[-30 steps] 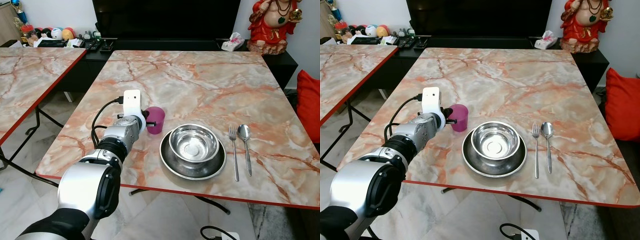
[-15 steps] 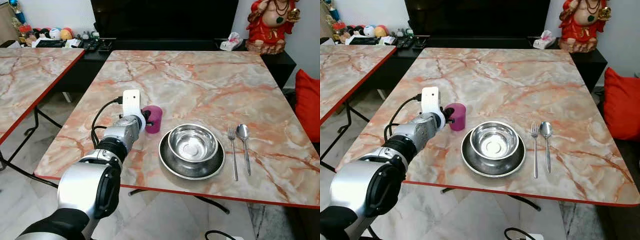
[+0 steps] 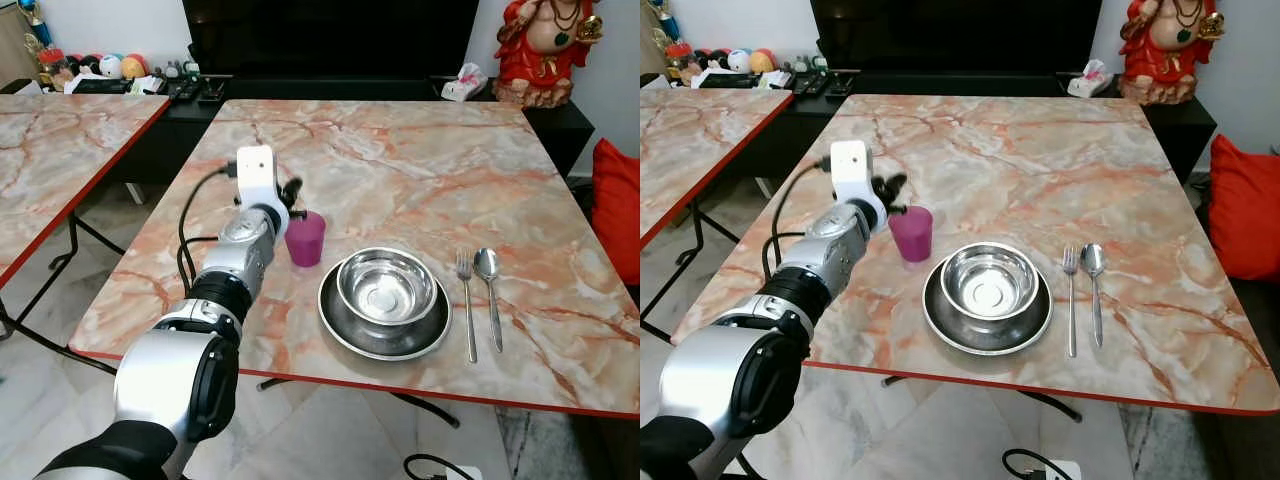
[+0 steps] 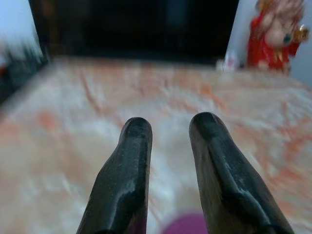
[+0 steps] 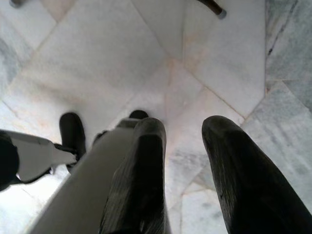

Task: Setting the table

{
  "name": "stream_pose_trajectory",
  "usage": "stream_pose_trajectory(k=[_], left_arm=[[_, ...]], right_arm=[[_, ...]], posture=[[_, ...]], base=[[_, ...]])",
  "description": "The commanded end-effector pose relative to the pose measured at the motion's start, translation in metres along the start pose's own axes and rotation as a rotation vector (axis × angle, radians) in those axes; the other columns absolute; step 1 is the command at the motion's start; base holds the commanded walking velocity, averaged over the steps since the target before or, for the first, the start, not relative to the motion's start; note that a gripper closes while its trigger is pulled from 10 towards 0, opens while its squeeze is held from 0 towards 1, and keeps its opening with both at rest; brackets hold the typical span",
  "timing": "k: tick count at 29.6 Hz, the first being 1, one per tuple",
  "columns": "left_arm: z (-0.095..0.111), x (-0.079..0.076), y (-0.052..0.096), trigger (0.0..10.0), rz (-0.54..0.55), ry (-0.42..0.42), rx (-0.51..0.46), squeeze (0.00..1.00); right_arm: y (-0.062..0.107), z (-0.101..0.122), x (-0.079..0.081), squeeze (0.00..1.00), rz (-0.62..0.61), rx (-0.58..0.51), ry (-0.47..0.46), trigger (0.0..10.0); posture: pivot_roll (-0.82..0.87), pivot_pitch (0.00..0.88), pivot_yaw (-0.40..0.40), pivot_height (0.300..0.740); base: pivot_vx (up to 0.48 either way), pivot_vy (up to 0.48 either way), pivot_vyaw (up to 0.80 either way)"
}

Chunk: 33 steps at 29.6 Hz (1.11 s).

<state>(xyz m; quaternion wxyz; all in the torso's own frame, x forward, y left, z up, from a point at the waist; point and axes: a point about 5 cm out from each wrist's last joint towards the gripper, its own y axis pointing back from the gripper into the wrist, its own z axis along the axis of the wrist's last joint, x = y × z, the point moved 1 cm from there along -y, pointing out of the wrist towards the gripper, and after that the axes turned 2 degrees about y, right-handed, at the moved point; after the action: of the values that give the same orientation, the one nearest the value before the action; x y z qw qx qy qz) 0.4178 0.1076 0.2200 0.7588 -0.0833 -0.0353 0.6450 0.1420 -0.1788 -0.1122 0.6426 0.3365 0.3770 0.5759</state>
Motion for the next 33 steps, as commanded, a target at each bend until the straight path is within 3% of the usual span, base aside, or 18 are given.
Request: stream_pose_trajectory(k=[1,3,5,7,16,22,28,33], left_arm=[[0.003,0.005,0.005,10.0,0.009,-0.095,-0.064,0.00],[0.003,0.010,0.009,10.0,0.020,-0.101,-0.096,0.00],[-0.002,0.030,0.023,10.0,0.108,-0.124,-0.145,0.00],[-0.006,0.035,0.030,10.0,0.129,-0.144,-0.153,0.00],[-0.024,0.033,0.051,10.0,0.148,-0.145,-0.146,0.00],[-0.025,0.028,0.053,10.0,0.148,-0.130,-0.144,0.00],[-0.024,0.023,0.051,10.0,0.140,-0.131,-0.142,0.00],[-0.024,0.020,0.052,10.0,0.132,-0.134,-0.143,0.00]], right_arm=[[-0.001,0.005,0.005,0.00,0.003,-0.003,-0.001,10.0],[-0.002,0.010,0.010,0.00,0.006,-0.010,0.001,10.0],[-0.002,0.017,0.027,0.00,0.019,-0.025,0.006,10.0],[-0.002,0.020,0.032,0.00,0.023,-0.030,0.007,10.0],[0.000,0.021,0.043,0.00,0.025,-0.032,0.010,10.0],[0.001,0.004,0.026,0.00,0.009,-0.034,-0.006,10.0],[0.006,-0.021,-0.011,0.00,-0.017,-0.012,-0.016,10.0],[0.009,-0.030,-0.020,0.00,-0.021,0.002,-0.016,10.0]], posture=[[0.01,0.008,0.020,0.740],[0.01,0.006,0.019,0.740],[0.00,0.004,0.023,0.740],[0.00,0.002,0.026,0.740],[-0.01,0.000,0.031,0.740],[-0.01,0.000,0.032,0.740],[-0.01,0.000,0.034,0.740],[-0.01,0.000,0.032,0.740]], base=[[0.000,0.000,0.00],[0.000,0.000,0.00],[0.000,0.000,0.00],[0.000,0.000,0.00],[0.000,0.000,0.00],[0.000,0.111,0.00],[0.000,0.480,0.00],[0.000,0.480,0.00]])
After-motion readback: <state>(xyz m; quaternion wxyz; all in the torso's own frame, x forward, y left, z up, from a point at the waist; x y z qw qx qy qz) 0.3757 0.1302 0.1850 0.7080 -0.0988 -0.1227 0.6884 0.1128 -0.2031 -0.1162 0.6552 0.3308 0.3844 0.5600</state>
